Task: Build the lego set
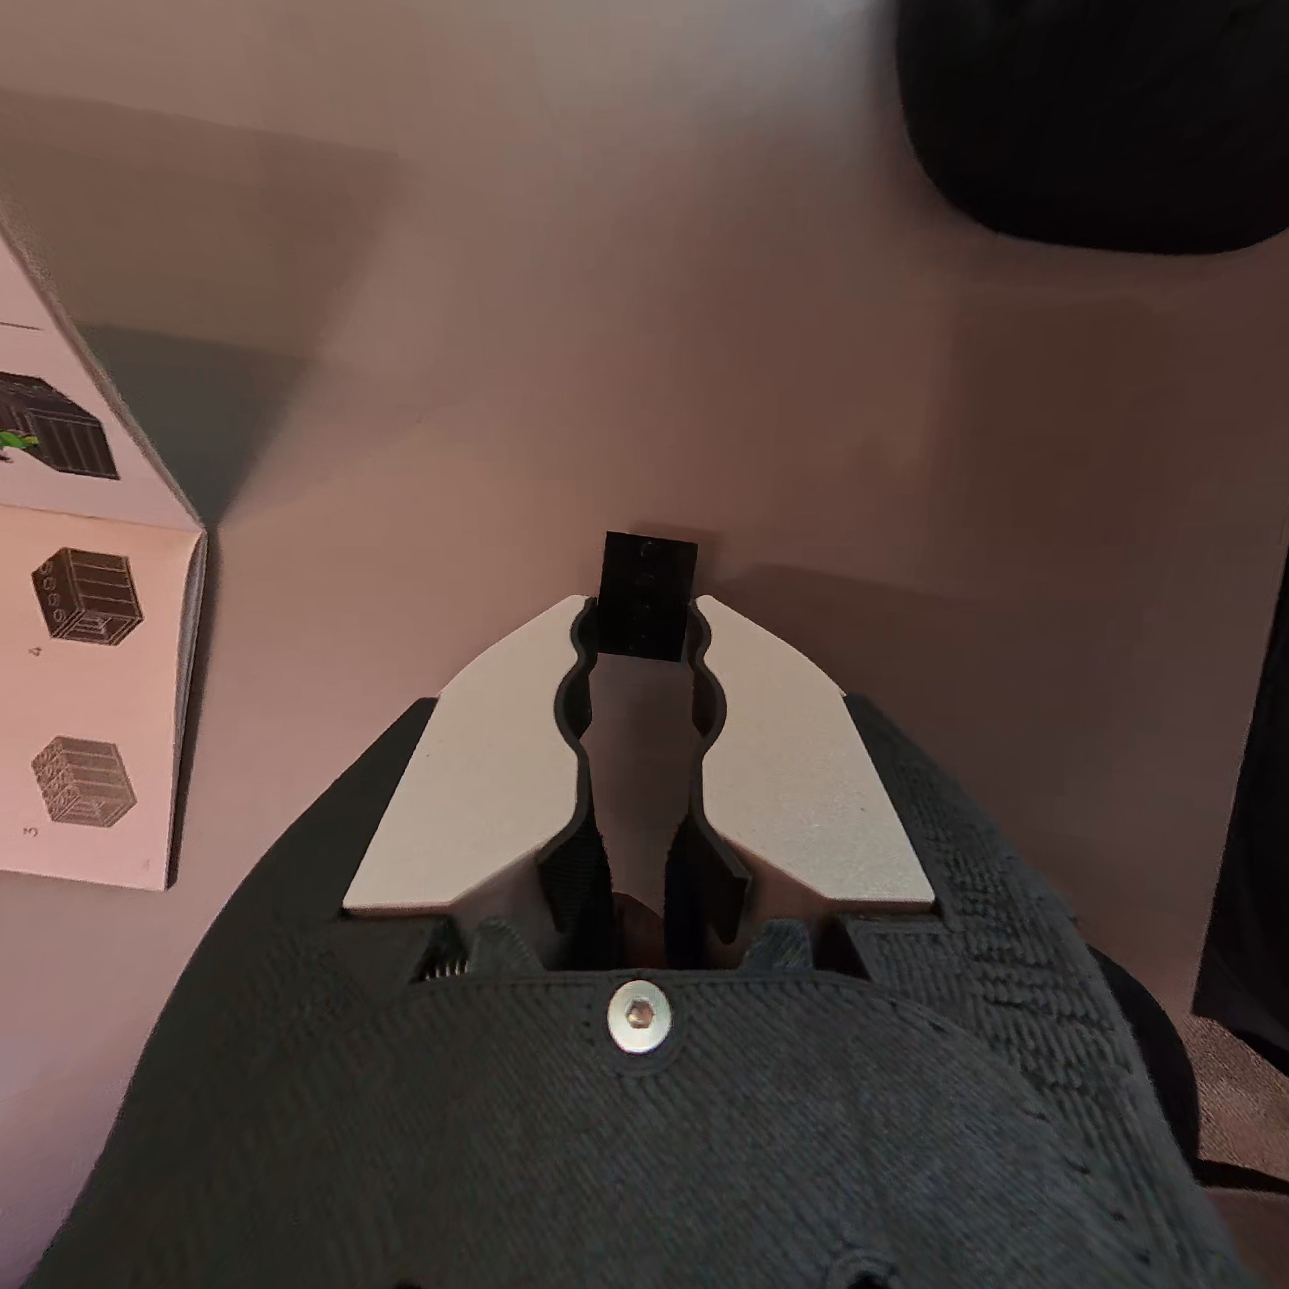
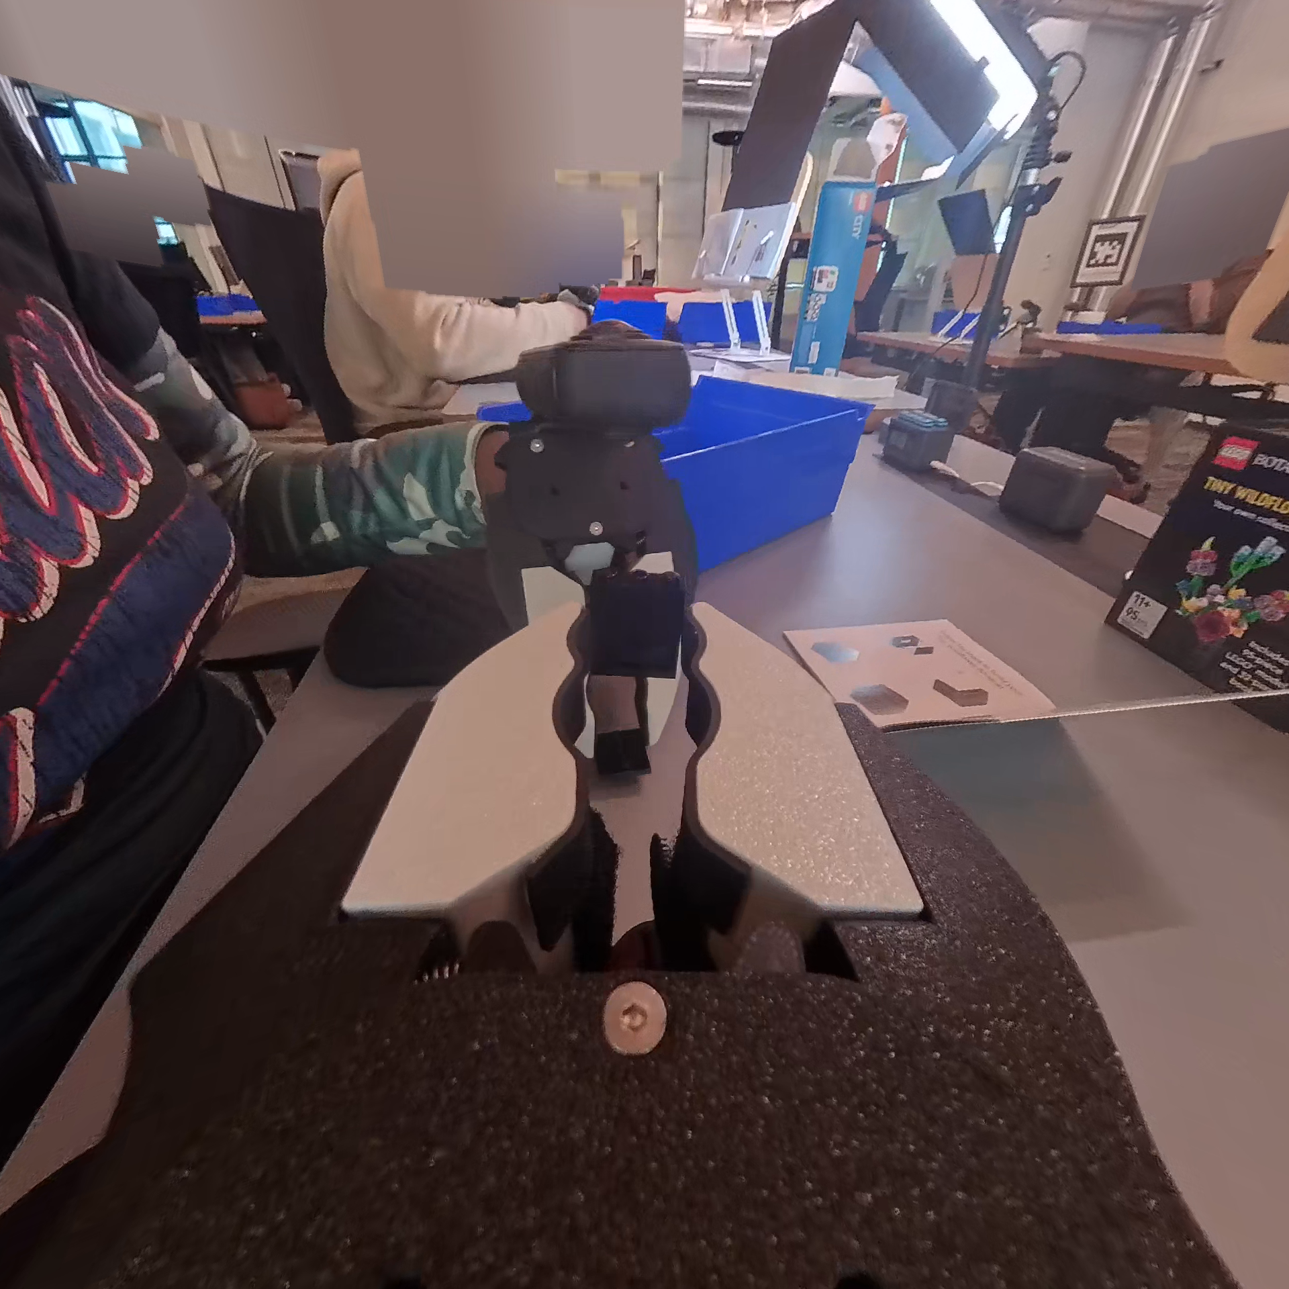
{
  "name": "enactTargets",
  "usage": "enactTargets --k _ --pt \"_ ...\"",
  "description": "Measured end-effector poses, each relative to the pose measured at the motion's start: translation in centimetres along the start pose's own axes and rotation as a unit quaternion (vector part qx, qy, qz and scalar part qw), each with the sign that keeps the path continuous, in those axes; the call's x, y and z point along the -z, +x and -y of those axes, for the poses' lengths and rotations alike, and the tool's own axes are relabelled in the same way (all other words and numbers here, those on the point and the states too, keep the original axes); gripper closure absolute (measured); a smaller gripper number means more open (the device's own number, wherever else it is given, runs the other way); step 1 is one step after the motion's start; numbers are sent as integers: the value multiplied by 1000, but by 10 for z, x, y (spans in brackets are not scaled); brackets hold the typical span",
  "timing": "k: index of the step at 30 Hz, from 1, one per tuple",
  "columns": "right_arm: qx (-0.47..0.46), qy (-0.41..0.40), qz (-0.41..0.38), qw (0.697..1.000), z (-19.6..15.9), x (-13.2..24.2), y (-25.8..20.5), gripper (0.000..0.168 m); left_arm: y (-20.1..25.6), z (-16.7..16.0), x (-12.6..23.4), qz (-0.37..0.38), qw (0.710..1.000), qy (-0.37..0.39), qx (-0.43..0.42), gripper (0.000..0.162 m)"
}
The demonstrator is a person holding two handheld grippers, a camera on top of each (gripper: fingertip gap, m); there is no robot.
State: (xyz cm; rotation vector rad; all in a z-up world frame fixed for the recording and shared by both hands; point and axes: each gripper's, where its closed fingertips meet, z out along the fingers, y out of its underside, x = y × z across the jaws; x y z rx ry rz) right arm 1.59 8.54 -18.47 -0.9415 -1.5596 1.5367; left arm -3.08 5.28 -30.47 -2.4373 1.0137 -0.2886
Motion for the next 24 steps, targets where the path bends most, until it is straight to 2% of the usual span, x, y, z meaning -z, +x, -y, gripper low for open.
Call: enactTargets --k 4,7,9,12,15,19,21,24 --pt "-4 -1 9 1000 -2 -2 -2 143 1 1 -7 -8 1000 -2 2 137" --pt "-12 15 13 1000 2 -3 -3 144 -5 7 -2 9 1000 24 11 116" --pt "-30 59 28 997 16 -3 -7 143 -3 32 13 9 992 128 -7 115" --pt "-63 137 50 987 39 -3 -12 144 13 81 56 -28 943 332 5 116" --pt "-73 161 52 983 45 -7 -11 144 25 103 78 -54 905 421 14 120" --pt "-55 125 37 990 34 -16 -11 144 25 113 93 -50 878 475 17 120" --pt "-52 119 41 991 32 -18 -15 144 25 112 93 -53 878 475 17 136" --pt "-46 103 43 993 27 -20 -18 144 28 107 90 -42 886 462 -7 136"
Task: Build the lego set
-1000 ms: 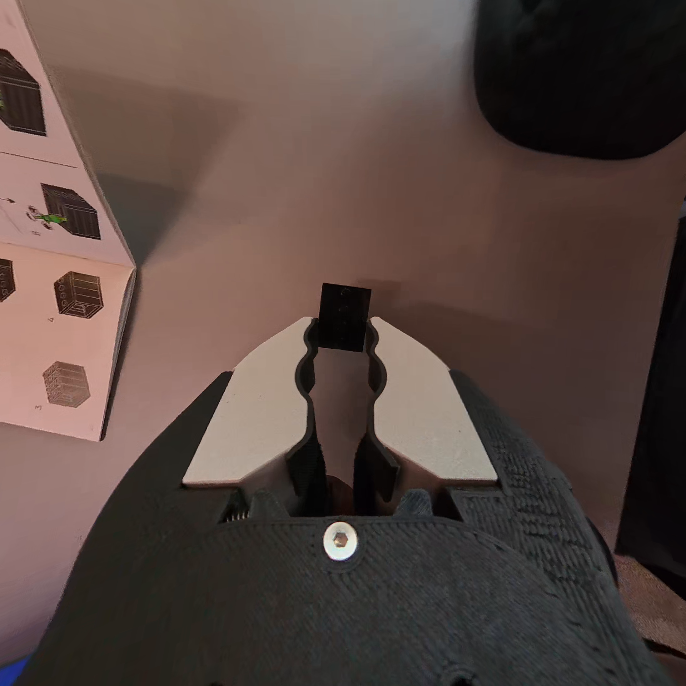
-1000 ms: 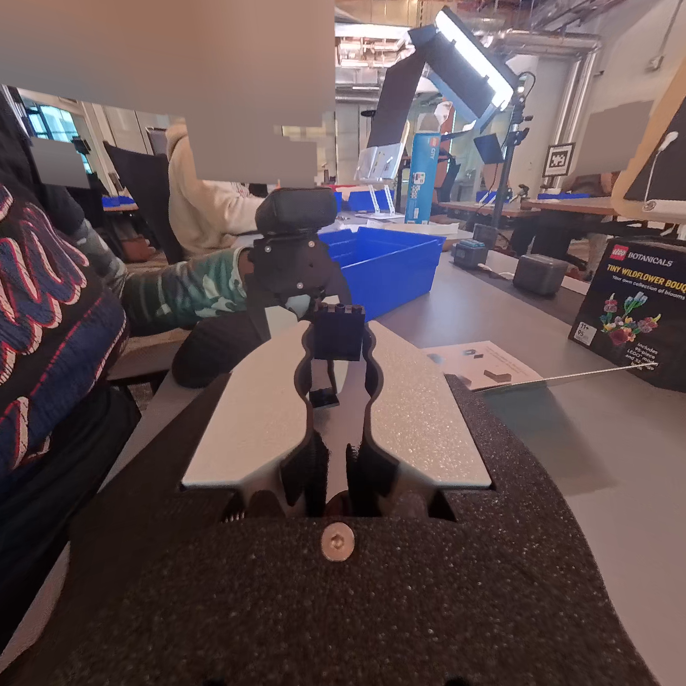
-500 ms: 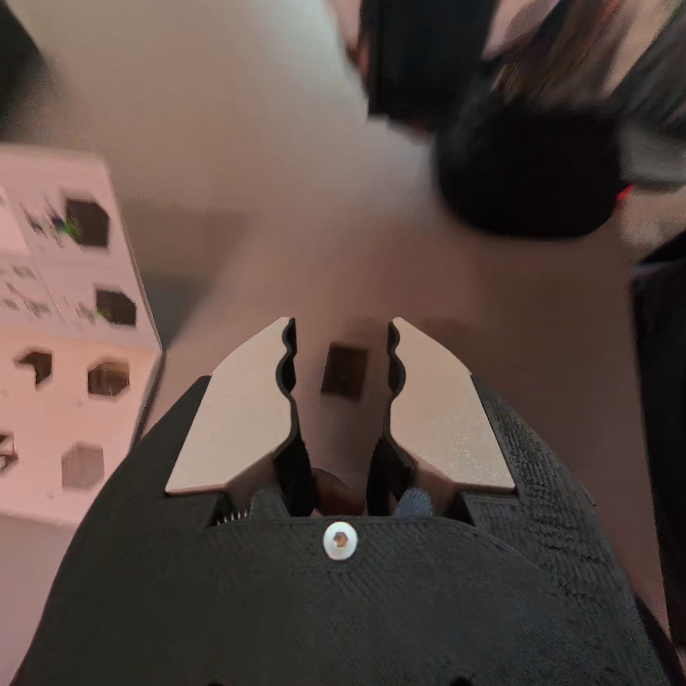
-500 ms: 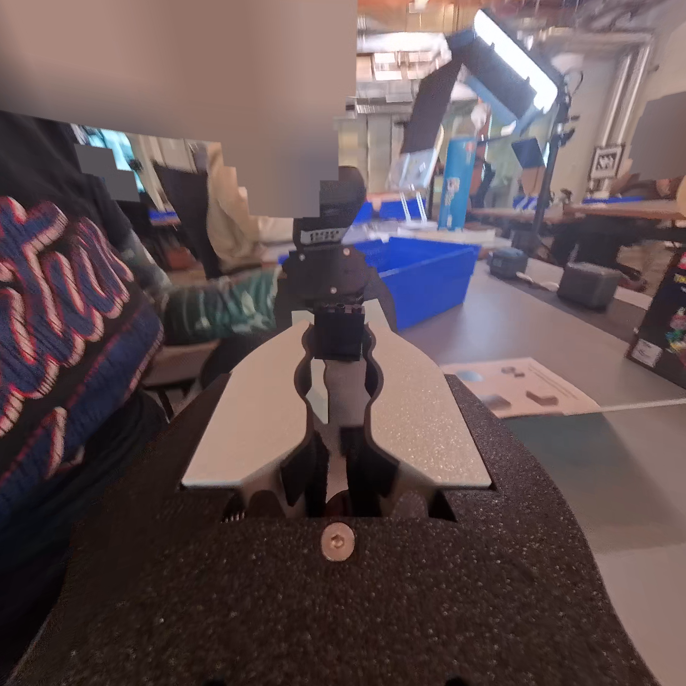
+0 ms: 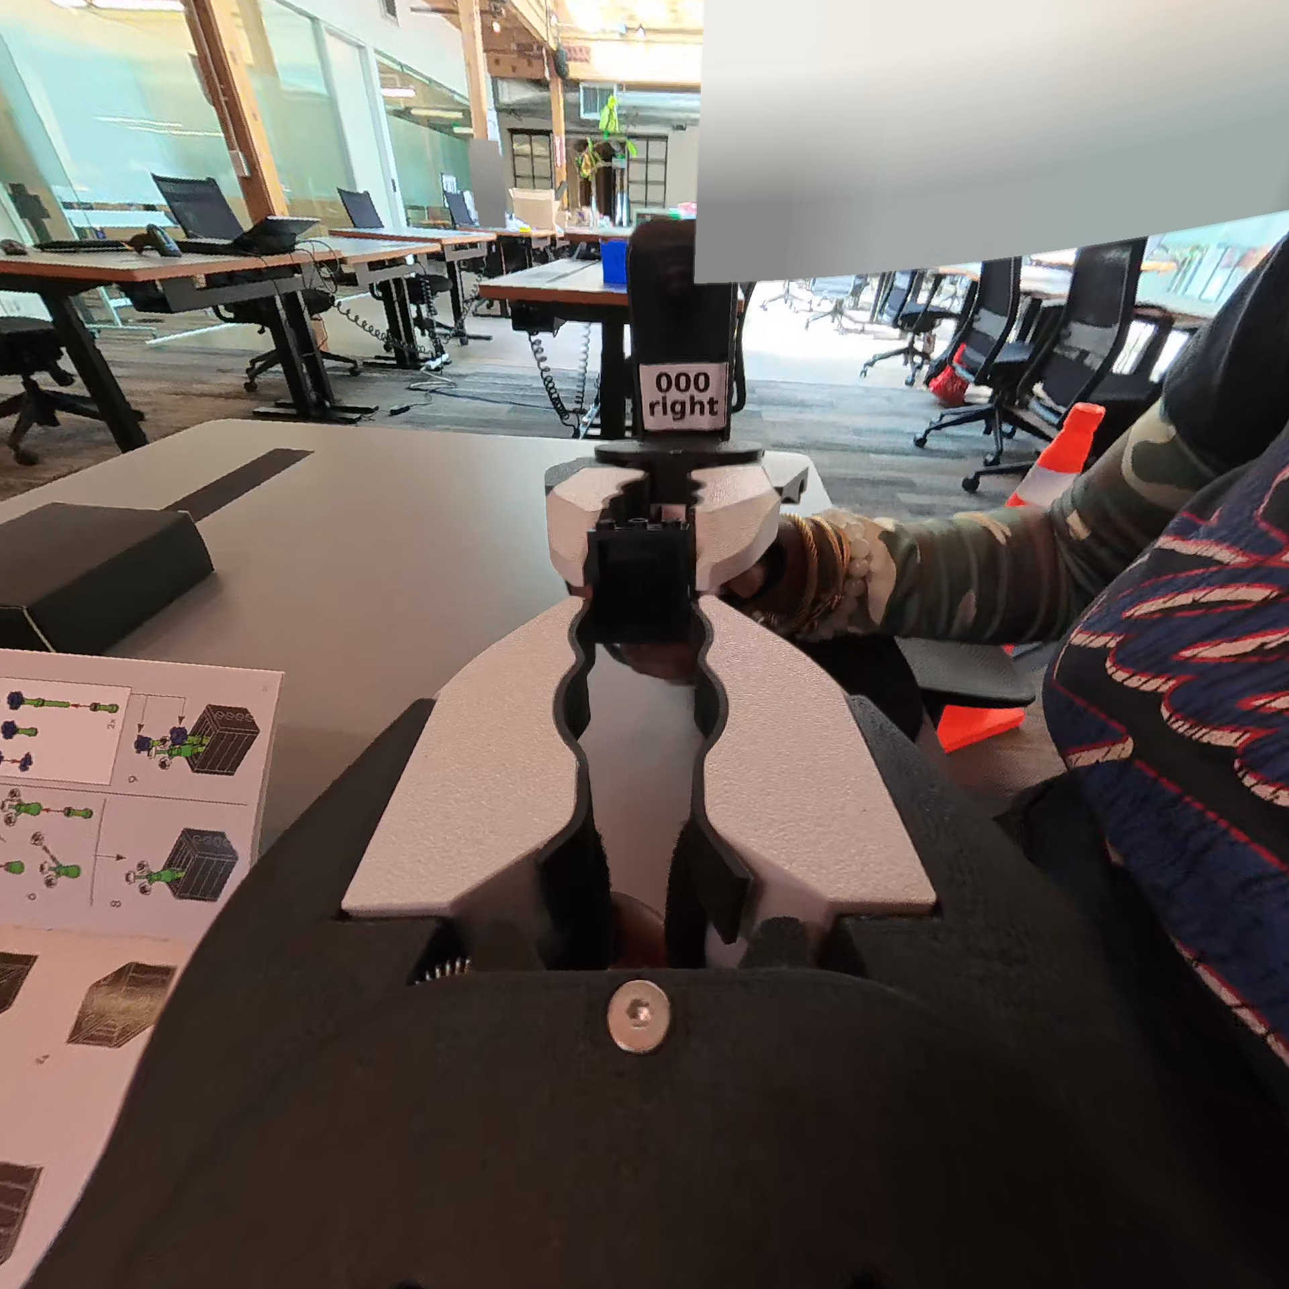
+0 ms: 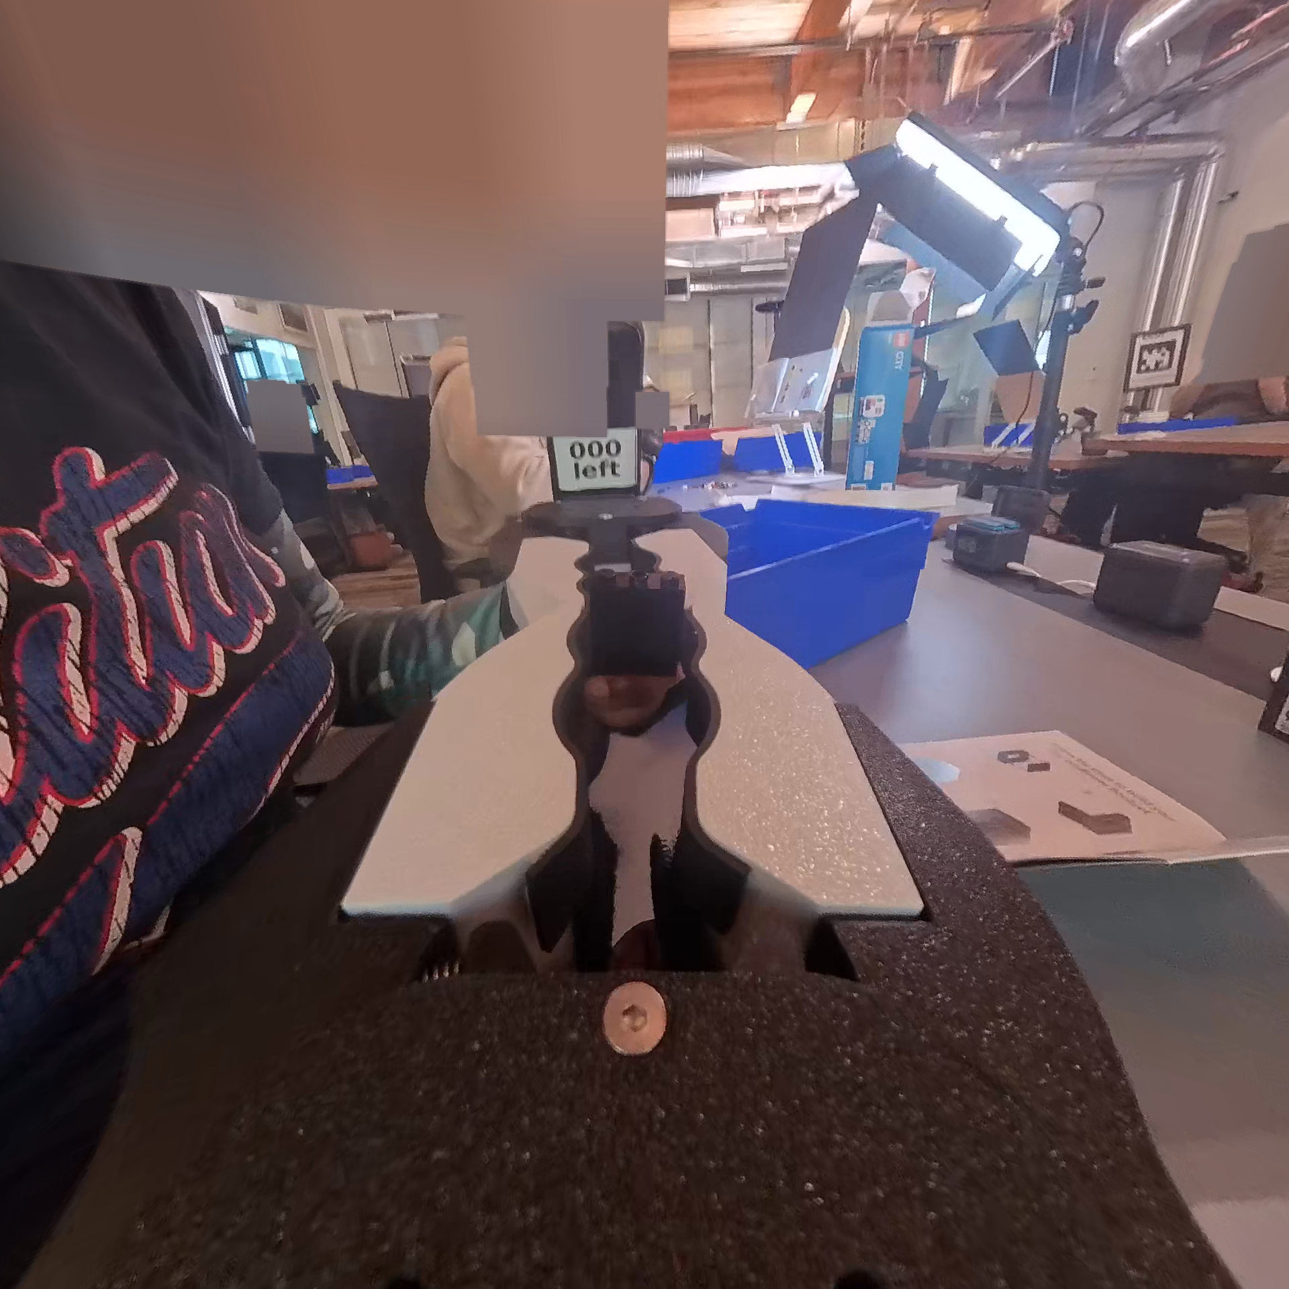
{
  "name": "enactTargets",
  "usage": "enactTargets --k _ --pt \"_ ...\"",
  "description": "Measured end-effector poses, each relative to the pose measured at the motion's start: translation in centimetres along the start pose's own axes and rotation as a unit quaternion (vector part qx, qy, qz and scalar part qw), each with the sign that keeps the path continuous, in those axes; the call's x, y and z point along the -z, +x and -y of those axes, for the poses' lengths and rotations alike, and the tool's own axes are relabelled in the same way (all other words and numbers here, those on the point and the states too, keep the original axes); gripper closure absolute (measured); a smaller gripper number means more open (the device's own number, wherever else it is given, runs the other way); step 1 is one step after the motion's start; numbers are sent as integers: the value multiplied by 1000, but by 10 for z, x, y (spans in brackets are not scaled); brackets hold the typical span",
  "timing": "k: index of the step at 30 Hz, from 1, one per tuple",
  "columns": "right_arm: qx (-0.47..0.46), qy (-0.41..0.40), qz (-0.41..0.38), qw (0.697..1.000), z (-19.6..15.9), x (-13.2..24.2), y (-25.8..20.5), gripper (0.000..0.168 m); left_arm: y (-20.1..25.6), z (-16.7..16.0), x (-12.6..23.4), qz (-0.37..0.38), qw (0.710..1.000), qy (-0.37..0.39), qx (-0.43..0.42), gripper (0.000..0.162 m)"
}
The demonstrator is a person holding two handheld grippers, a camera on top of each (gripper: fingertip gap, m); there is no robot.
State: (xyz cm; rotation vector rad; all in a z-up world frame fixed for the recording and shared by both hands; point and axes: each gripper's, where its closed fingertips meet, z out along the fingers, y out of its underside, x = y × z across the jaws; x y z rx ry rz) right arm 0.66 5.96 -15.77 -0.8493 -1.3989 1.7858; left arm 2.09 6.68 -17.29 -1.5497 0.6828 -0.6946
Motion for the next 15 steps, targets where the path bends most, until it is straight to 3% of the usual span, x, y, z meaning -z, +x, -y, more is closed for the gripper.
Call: enactTargets --k 3,7,10,15 --pt "-4 -66 3 998 -12 0 -2 143 0 -11 4 1 999 -40 -22 136" --pt "14 -167 13 986 -25 0 -4 129 -2 -30 7 12 993 -104 -56 136" --pt "51 -245 16 968 -40 -1 -2 142 0 -37 8 2 991 -119 -58 136" --pt "68 -284 18 956 -47 -1 1 142 -3 -43 12 7 989 -132 -59 136"
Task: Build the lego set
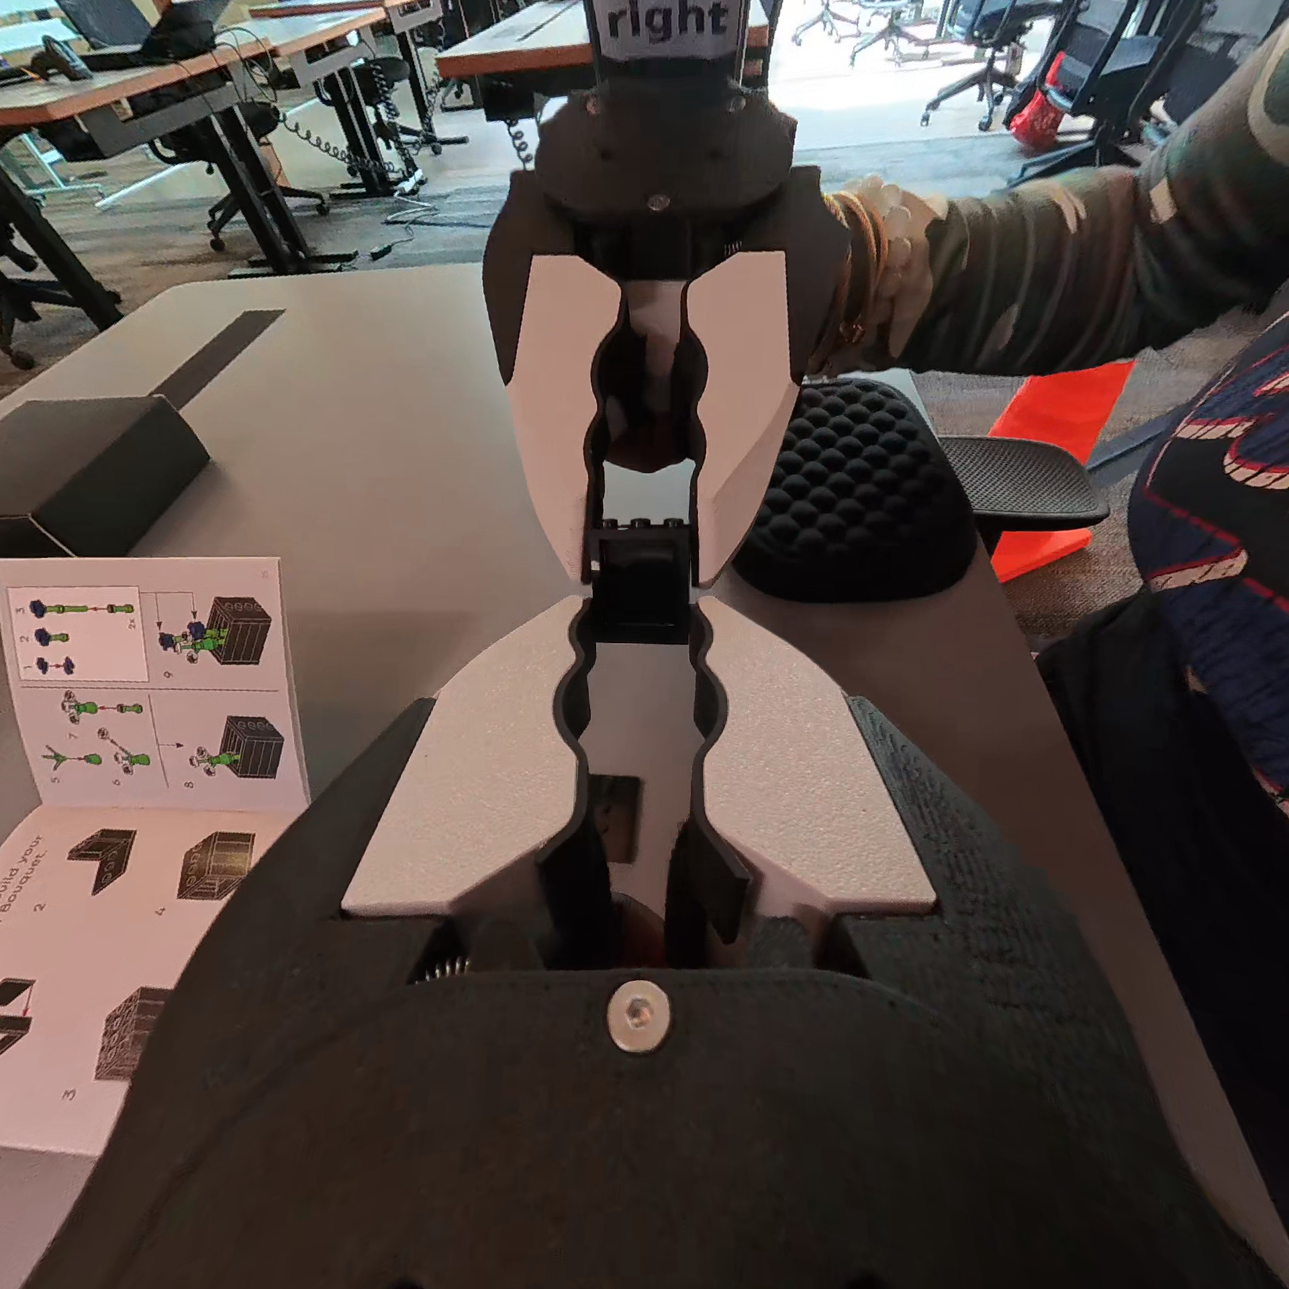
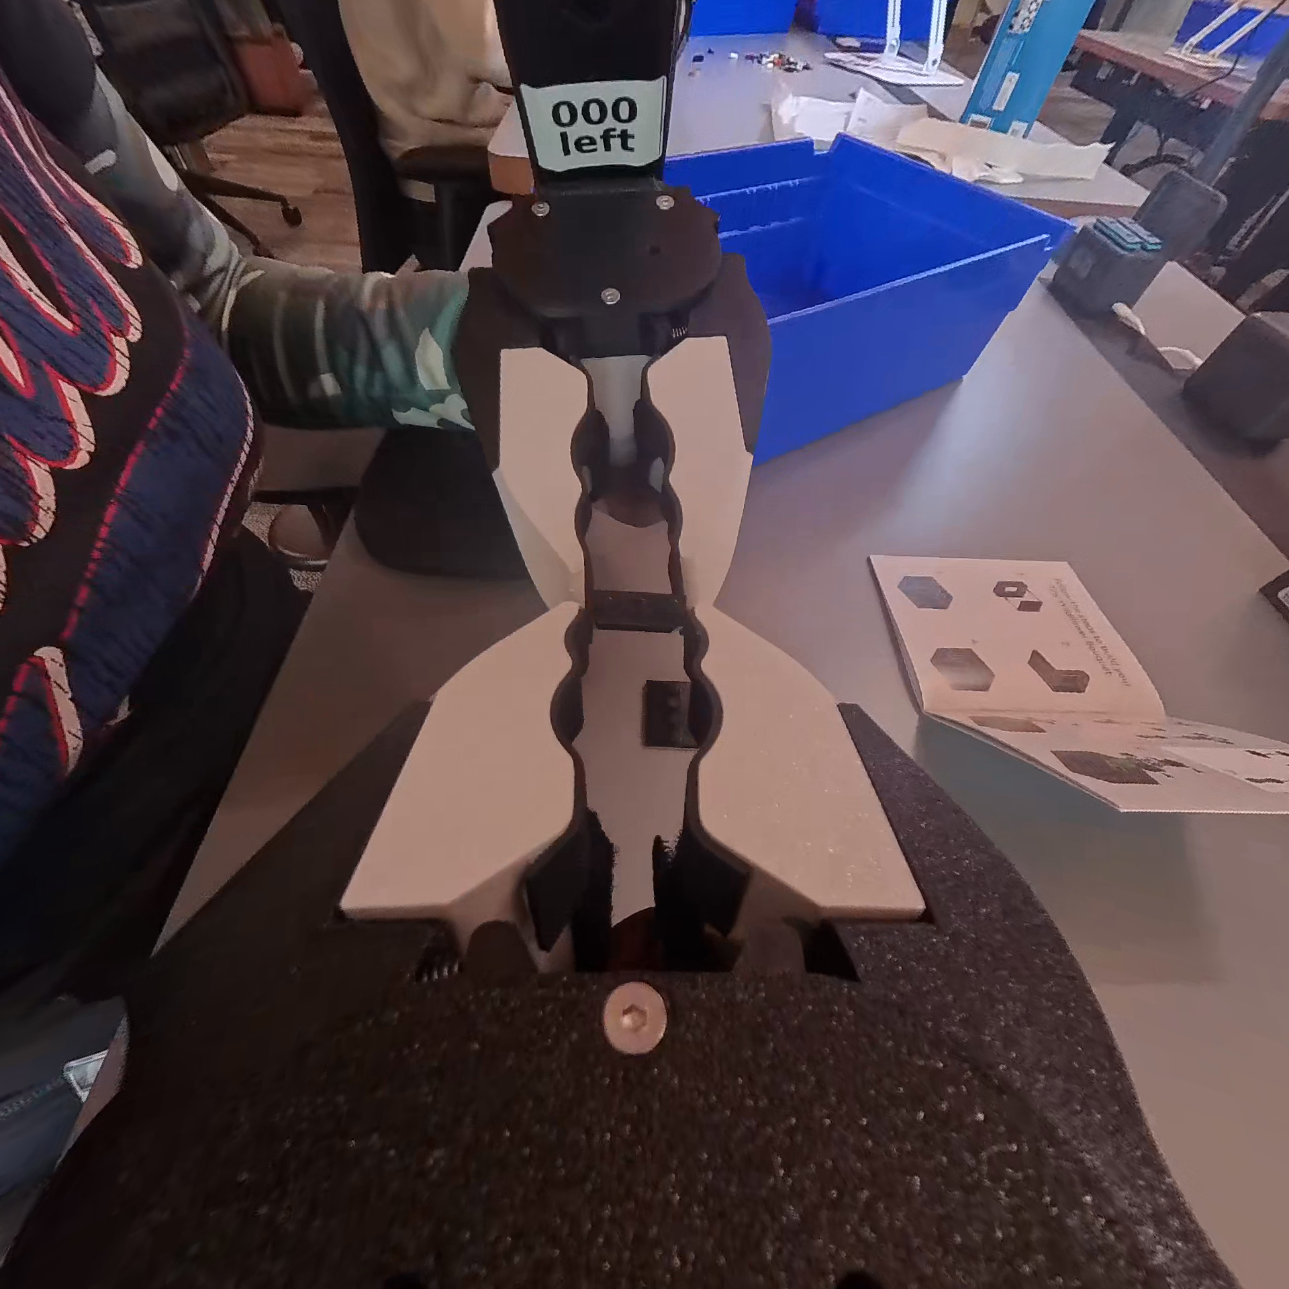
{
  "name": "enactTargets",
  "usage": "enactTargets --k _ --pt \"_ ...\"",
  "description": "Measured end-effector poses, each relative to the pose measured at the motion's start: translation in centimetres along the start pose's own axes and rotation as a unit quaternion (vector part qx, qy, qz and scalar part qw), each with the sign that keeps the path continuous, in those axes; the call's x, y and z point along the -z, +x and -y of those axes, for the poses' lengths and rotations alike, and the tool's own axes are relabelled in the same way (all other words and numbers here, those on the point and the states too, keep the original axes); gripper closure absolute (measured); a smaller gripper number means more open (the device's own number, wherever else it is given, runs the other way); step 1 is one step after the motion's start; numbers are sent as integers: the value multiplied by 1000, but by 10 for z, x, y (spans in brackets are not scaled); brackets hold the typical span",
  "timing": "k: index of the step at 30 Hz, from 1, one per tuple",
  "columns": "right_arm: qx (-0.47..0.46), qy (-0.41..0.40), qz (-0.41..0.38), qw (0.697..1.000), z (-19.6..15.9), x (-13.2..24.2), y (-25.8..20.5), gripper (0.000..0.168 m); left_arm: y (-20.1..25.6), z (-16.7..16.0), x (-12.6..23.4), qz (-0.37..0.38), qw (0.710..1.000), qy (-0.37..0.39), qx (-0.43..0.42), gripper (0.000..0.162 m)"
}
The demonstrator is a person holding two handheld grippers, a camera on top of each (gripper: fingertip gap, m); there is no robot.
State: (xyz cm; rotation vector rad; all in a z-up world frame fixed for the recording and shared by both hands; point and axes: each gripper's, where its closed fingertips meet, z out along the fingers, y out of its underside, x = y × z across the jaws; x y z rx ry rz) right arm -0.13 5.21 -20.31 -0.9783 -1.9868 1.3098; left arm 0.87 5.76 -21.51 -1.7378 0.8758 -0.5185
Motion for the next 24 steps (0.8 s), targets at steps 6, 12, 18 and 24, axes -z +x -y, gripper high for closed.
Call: enactTargets --k 6,12,18,24 --pt "10 -33 0 999 -3 -2 0 143 0 -8 2 2 1000 -15 -5 136" --pt "21 -100 -13 995 -19 -3 7 143 -13 -33 5 35 996 -80 -9 121" --pt "11 -206 -10 978 -43 -9 14 143 -16 -74 10 34 984 -174 -24 125" --pt "-12 -279 -1 960 -59 -25 15 143 -17 -99 3 24 977 -210 4 134"
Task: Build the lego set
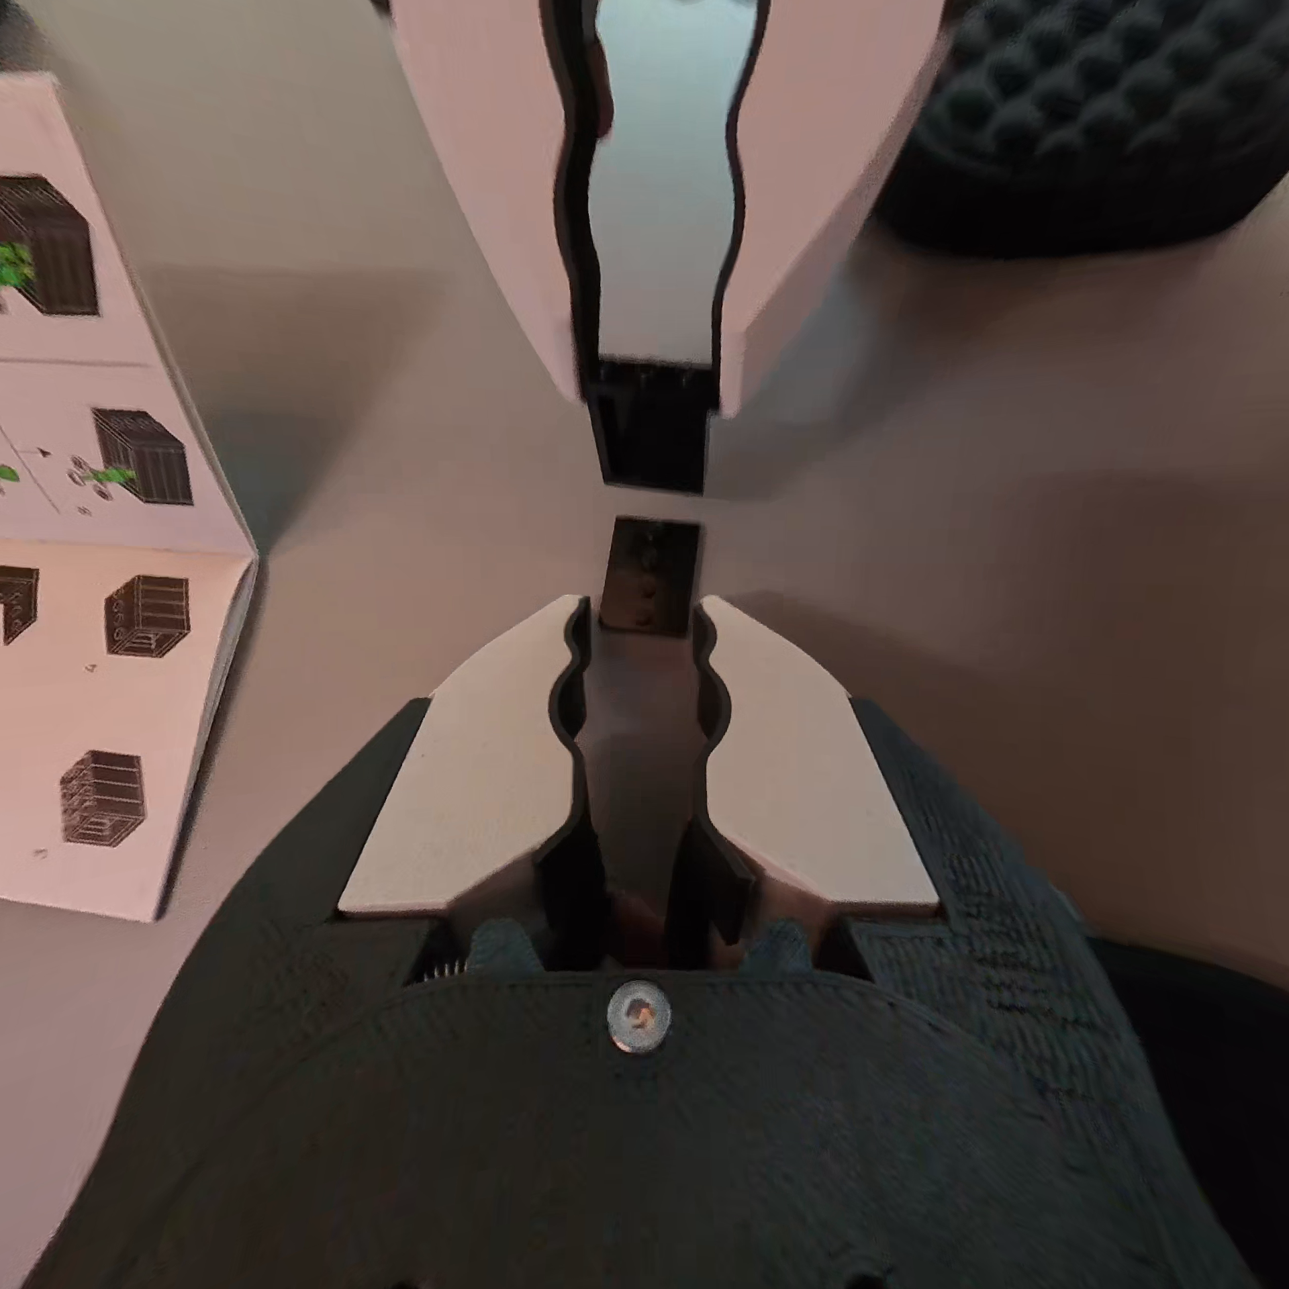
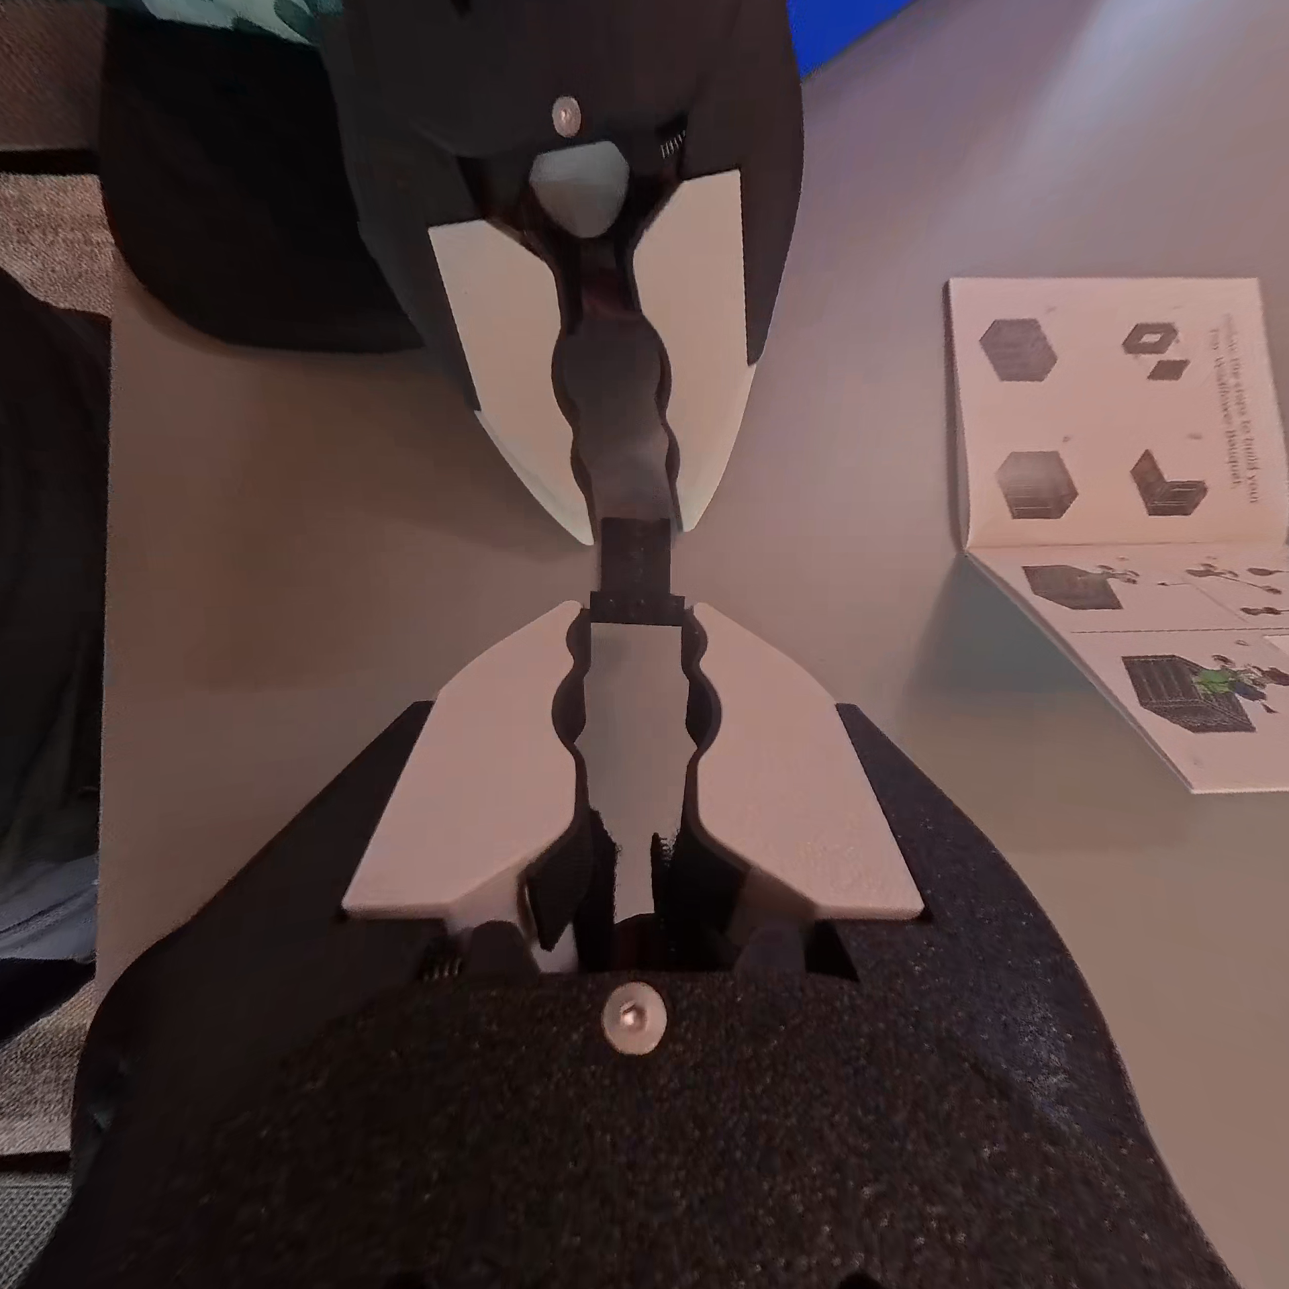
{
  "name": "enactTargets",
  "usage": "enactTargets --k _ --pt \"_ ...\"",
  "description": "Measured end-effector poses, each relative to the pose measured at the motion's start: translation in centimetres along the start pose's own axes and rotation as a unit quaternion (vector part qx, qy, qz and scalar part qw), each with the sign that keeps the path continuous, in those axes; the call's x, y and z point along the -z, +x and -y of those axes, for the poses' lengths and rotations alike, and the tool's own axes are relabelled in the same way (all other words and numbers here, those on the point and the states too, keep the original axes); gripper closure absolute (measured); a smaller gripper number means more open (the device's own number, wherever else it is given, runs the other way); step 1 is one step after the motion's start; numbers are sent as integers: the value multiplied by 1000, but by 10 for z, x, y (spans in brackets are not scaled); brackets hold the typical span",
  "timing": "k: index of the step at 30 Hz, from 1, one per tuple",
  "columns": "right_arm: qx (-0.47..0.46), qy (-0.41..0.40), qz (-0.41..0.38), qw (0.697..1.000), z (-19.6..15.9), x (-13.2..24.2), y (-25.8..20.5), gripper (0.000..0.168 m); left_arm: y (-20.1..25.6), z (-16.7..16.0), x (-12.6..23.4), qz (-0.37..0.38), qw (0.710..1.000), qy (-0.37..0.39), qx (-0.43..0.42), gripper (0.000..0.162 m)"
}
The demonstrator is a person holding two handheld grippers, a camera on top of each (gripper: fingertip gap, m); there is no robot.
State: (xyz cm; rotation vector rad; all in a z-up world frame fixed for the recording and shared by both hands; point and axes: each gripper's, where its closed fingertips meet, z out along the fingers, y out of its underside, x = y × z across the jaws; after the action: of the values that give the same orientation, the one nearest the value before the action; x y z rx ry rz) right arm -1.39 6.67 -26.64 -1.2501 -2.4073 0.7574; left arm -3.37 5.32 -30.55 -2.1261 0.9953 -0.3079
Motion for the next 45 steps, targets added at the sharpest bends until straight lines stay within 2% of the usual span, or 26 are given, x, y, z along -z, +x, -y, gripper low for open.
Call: enactTargets --k 3,29,37,45 --pt "3 -24 -1 1000 -3 -6 1 143 1 -2 -1 -2 1000 4 11 138" --pt "11 -118 11 993 -9 -21 3 143 -1 -1 -3 -2 999 12 30 138" --pt "7 -135 -2 991 -11 -22 3 143 -1 -1 -3 -2 999 12 31 138" --pt "18 -119 12 993 -10 -22 3 143 -1 -1 -2 -2 999 13 33 138"
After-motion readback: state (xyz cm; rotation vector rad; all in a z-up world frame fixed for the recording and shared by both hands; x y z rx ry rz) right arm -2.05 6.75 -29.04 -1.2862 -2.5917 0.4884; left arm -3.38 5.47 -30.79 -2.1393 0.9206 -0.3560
